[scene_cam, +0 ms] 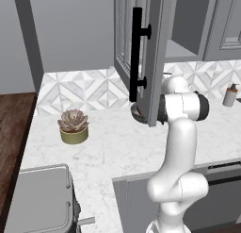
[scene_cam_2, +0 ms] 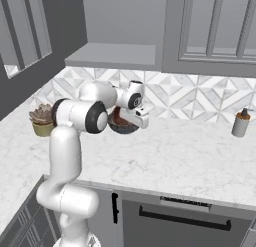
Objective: Pick up the bowls on the counter and stack them on top of one another in the open cabinet. Place the smaller bowl on top of the larger bowl.
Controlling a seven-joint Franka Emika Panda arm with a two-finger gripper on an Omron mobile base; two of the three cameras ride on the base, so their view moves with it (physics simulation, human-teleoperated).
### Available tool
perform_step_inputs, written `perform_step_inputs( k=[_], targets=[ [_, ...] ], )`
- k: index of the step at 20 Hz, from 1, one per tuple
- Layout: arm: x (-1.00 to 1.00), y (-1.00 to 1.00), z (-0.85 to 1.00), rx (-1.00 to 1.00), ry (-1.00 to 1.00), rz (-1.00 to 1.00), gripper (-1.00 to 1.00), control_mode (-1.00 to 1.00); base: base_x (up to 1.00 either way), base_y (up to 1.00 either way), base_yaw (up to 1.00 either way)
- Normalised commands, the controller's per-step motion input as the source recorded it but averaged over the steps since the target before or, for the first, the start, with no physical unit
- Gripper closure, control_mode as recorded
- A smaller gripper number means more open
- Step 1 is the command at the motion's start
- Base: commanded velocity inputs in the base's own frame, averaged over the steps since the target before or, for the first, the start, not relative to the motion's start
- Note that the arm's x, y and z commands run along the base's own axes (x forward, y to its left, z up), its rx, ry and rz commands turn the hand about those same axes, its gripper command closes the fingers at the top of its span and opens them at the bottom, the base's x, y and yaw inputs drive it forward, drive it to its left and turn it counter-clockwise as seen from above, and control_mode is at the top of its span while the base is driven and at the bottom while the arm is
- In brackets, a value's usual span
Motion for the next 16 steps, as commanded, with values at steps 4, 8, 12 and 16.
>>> perform_step_inputs(
  k=[4, 8, 12, 16],
  targets=[
    [-0.55, 0.00, 0.60, 0.00, -0.34, 0.00, 1.00, -1.00, 0.00, 0.00, 0.00],
    [-0.76, 0.00, 0.53, 0.00, -0.41, 0.00, 1.00, -1.00, 0.00, 0.00, 0.00],
    [-0.99, 0.00, 0.64, 0.00, -0.50, -0.01, 1.00, -1.00, 0.00, 0.00, 0.00],
    [-1.00, 0.00, 0.80, 0.00, -0.48, -0.03, 1.00, -1.00, 0.00, 0.00, 0.00]
  ],
)
